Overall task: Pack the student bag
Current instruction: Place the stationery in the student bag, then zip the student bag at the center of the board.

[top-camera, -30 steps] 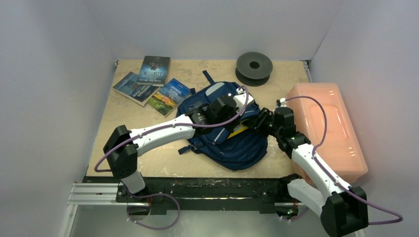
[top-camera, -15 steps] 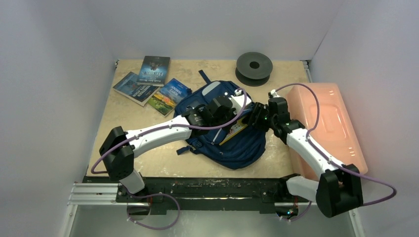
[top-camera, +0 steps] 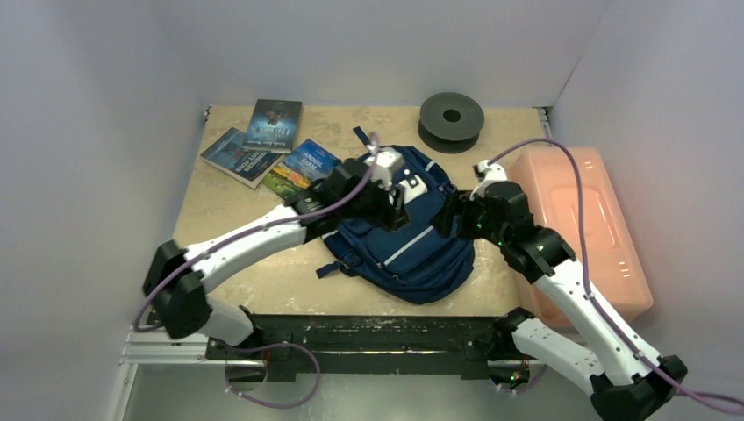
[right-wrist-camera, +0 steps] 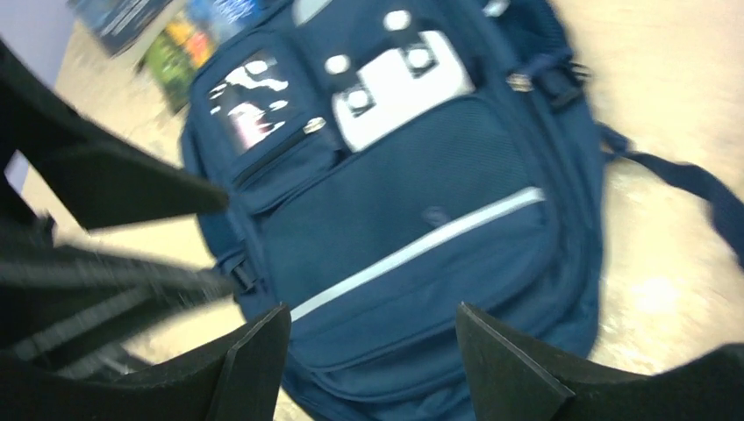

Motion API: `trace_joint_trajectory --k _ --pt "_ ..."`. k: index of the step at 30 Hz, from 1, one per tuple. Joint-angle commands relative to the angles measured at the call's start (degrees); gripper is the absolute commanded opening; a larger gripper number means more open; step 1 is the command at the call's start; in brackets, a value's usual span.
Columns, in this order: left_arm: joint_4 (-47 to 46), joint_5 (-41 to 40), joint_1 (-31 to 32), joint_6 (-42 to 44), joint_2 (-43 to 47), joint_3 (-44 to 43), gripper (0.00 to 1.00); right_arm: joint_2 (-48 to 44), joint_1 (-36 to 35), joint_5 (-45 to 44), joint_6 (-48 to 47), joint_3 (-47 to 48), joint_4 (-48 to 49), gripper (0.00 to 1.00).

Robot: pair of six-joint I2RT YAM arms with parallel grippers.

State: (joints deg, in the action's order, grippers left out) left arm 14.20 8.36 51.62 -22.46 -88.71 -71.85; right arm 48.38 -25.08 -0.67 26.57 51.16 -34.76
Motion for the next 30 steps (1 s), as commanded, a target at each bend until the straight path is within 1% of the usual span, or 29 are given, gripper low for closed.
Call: trace_joint_trajectory --k 1,3,4,5,7,8,9,10,11,12,13,14,16,17,19,22,25,28,30 --pt "3.5 -0.9 -7.2 -12.8 15.4 11.2 0.61 6.4 -11.8 2.8 -0.3 0.7 5.6 0.74" --pt "7.0 -2.3 -11.8 -20.8 19.7 16.9 0.61 10.7 -17.0 3.8 10.0 -1.5 10.1 0.73" --pt "7.1 -0.8 -13.7 -24.8 20.9 19.4 0.6 11.7 -19.4 3.5 16.8 -3.3 13.0 0.73" --pt "4.9 2.4 -15.2 -28.0 21.1 21.9 0.59 12.1 -23.1 2.5 25.2 -5.4 15.7 0.72" --pt "1.4 7.3 -16.2 -29.9 18.1 23.4 0.57 12.5 -26.5 -1.1 35.3 -8.8 18.5 0.68" --pt "1.5 9.3 -16.2 -29.9 15.1 22.3 0.55 12.8 -27.0 -2.8 37.2 -10.0 19.4 0.65" --pt "2.6 11.3 -16.2 -30.0 11.8 20.5 0.51 13.2 -27.0 -5.5 39.0 -10.0 15.7 0.64" --pt "4.3 12.9 -16.1 -30.1 8.5 17.7 0.46 13.6 -27.0 -10.4 40.0 -9.1 12.1 0.64" --pt "4.8 13.0 -15.4 -29.7 6.0 16.6 0.44 13.6 -27.0 -12.7 39.6 -8.4 10.1 0.65" --pt "3.4 11.8 -14.2 -28.6 4.7 16.8 0.43 13.6 -27.0 -13.1 39.3 -8.3 9.3 0.67" --pt "0.8 9.1 -12.7 -27.1 4.2 17.9 0.43 13.4 -26.5 -13.3 39.0 -8.5 8.4 0.71" --pt "-1.5 6.3 -11.4 -24.6 4.1 19.1 0.42 12.9 -25.3 -12.8 38.0 -8.6 7.3 0.72" --pt "-5.1 1.5 -9.3 -19.9 4.2 21.2 0.43 10.4 -23.8 -13.3 36.9 -9.4 4.8 0.72" --pt "-6.9 1.0 -9.0 -19.1 4.2 22.4 0.44 8.3 -23.4 -13.4 36.6 -10.6 5.2 0.72" --pt "-11.5 2.9 -9.0 -18.9 3.0 24.1 0.45 4.1 -21.9 -11.9 36.5 -14.0 8.0 0.71" --pt "-10.5 3.8 -7.5 -17.3 -0.9 21.8 0.45 0.2 -18.2 -8.3 37.3 -18.7 14.5 0.7" --pt "-9.9 3.6 -5.7 -13.4 -3.9 20.9 0.44 1.2 -14.9 -4.4 37.5 -20.0 19.1 0.7" --pt "-8.8 5.1 -5.2 -9.1 -4.9 20.9 0.44 4.0 -14.3 -3.4 37.6 -19.1 18.6 0.7" --pt "-9.8 7.5 -5.2 -6.6 -4.9 21.7 0.45 5.2 -14.1 -2.6 37.6 -19.9 19.5 0.69"
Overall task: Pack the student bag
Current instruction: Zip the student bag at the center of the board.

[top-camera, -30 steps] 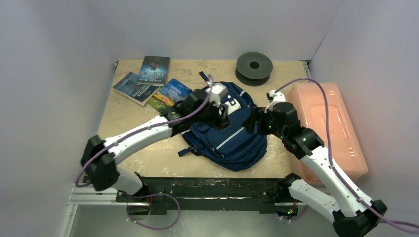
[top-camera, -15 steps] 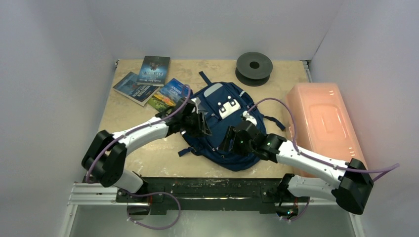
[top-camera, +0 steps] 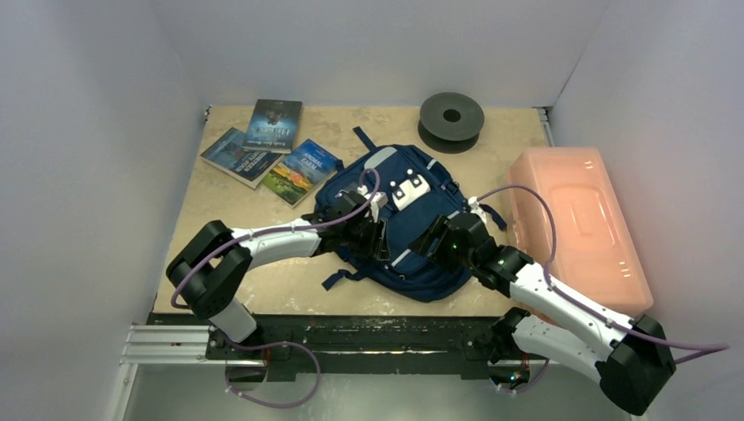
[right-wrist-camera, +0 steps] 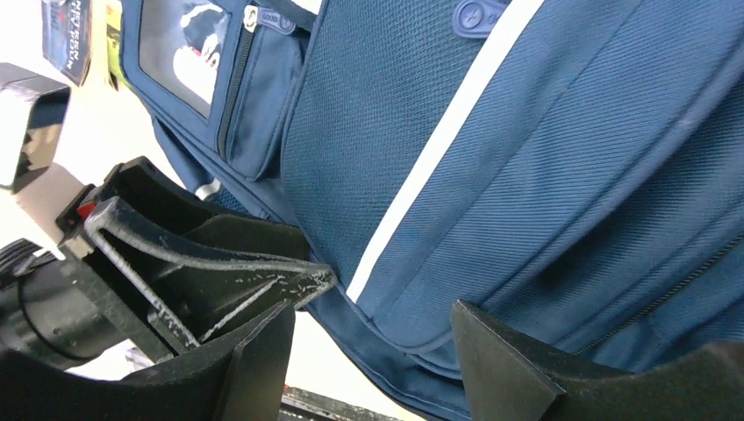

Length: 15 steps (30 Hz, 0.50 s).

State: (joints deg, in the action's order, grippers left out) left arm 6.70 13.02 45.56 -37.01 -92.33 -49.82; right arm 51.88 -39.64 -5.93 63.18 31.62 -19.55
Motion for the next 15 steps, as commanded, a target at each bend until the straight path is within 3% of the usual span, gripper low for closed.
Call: trace_joint_trajectory --k 1,6,15 --pt "-3.3 4.9 0.9 8.8 -1.3 0.2 0.45 2.0 0.6 3.2 1.1 -1.3 6.0 0.69" --pt "-8.5 13.5 0.9 9.6 -1.3 1.8 0.43 4.4 1.1 4.7 2.0 -2.4 11.3 0.52" --pt "-10.1 20.0 2.6 11.5 -0.1 4.0 0.34 5.9 1.1 5.8 2.5 -1.5 13.0 0.19"
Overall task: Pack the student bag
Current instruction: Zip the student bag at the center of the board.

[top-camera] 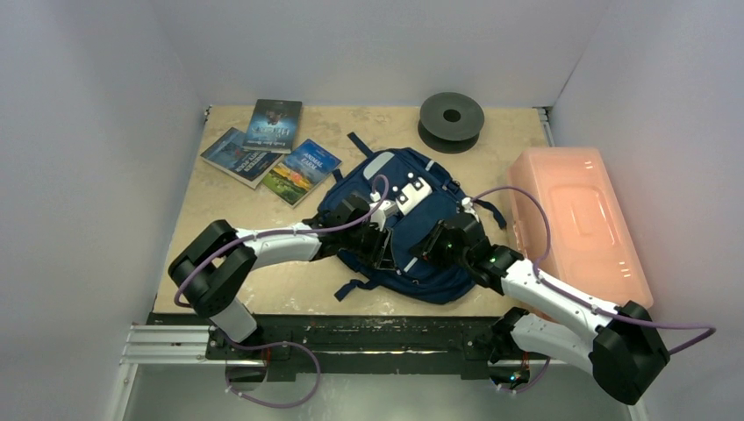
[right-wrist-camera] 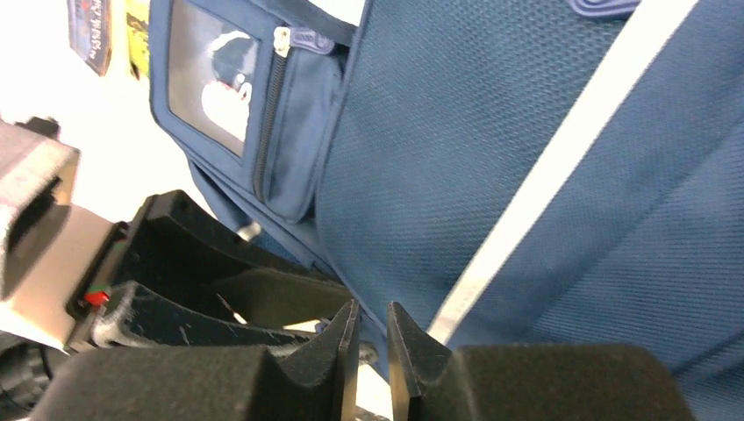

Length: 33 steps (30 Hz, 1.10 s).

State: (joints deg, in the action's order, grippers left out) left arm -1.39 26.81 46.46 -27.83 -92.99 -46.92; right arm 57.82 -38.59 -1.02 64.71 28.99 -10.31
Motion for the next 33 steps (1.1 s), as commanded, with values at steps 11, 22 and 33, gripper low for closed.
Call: trace_joint_trajectory --k 11,22,33 --pt "-14.4 24.5 2.5 -4.1 5.5 5.6 0.45 -1.6 0.0 -1.4 -13.5 6.4 -6.9 0.38" --pt "-18.0 0.8 -4.9 -31.2 17.0 18.0 0.61 -1.1 -15.6 -4.8 -3.2 7.5 -13.6 0.55" --pt "12.8 -21.4 -3.6 -35.3 15.9 4.3 0.56 4.6 -19.5 -10.1 22.1 3.6 -9.8 0.46"
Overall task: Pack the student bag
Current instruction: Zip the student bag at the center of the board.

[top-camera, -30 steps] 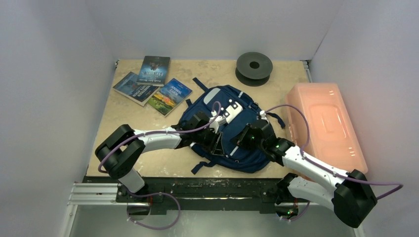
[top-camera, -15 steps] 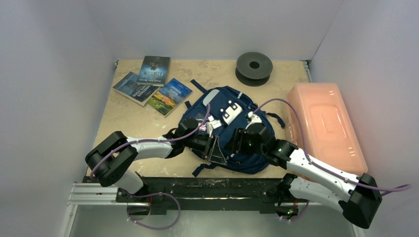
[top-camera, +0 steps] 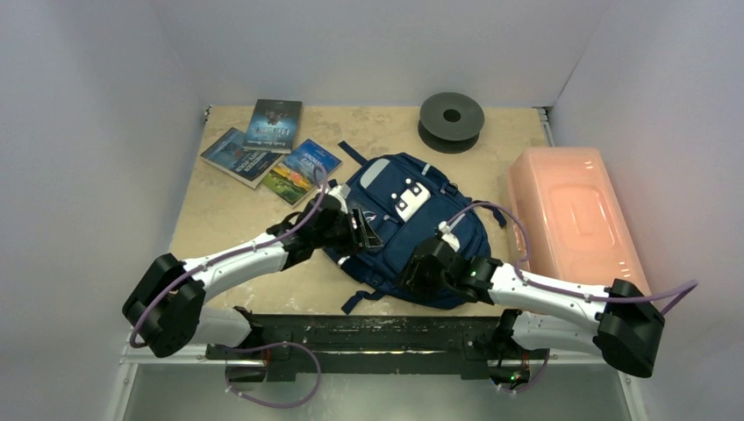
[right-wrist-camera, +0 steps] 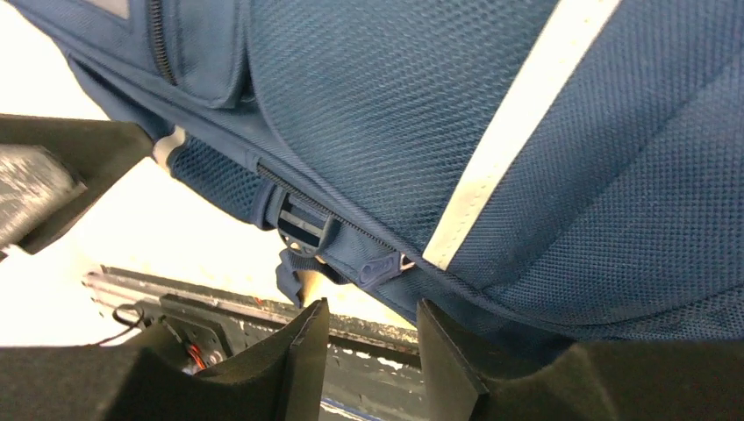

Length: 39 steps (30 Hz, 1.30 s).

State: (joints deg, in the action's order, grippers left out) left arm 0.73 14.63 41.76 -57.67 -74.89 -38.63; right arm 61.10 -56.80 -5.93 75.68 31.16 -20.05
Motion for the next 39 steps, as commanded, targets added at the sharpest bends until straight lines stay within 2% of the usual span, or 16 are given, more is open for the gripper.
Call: trace_joint_trajectory --k 1,3,9,17,22,24,25,28,30,32,34,37,39 --pt "10.8 -10.1 1.5 -6.7 -2.9 -4.1 0.56 1.6 -1.6 -5.9 12.7 1.5 -0.6 0.47" --pt "11.6 -11.4 1.8 -9.4 -4.2 -4.1 0.56 2.0 -2.6 -9.0 16.3 1.7 -2.3 0.49" --pt "16.3 -14.4 3.2 -15.4 -5.9 -4.8 0.56 6.5 -3.7 -10.3 21.4 3.4 -3.7 0.48" --pt "18.5 -17.0 3.6 -20.2 -8.0 -4.7 0.56 12.0 -4.8 -15.9 26.5 7.5 -6.2 0.39" --pt "18.4 -19.0 3.7 -19.9 -9.8 -5.2 0.57 15.1 -5.5 -17.3 28.2 9.1 -8.8 0.18" --pt "19.3 -20.7 3.7 -17.6 -10.8 -6.6 0.57 15.1 -6.0 -17.1 27.0 9.3 -10.7 0.04" --pt "20.5 -22.2 3.7 -16.2 -11.7 -7.9 0.57 14.6 -6.2 -17.0 25.6 9.3 -11.6 0.0" --pt "23.6 -24.7 2.8 -11.4 -16.2 -12.6 0.57 12.2 -6.9 -17.5 14.7 8.5 -11.5 0.0" --pt "25.6 -25.9 1.8 -7.7 -19.5 -15.7 0.57 10.8 -7.2 -16.2 1.8 7.5 -8.3 0.0" --pt "26.3 -27.9 1.0 -3.0 -23.0 -19.0 0.57 10.5 -7.8 -12.5 -14.9 7.9 -4.4 0.0" --pt "30.1 -29.5 -0.3 2.3 -26.5 -24.0 0.57 10.0 -10.1 -5.5 -29.5 7.9 -0.2 0.0" --pt "30.7 -29.1 -3.0 8.5 -31.3 -29.5 0.59 9.6 -16.1 -6.9 -34.1 10.3 -5.1 0.0" --pt "31.6 -28.4 -5.1 11.4 -34.3 -33.3 0.58 10.4 -16.7 -6.7 -34.6 9.9 -7.1 0.0"
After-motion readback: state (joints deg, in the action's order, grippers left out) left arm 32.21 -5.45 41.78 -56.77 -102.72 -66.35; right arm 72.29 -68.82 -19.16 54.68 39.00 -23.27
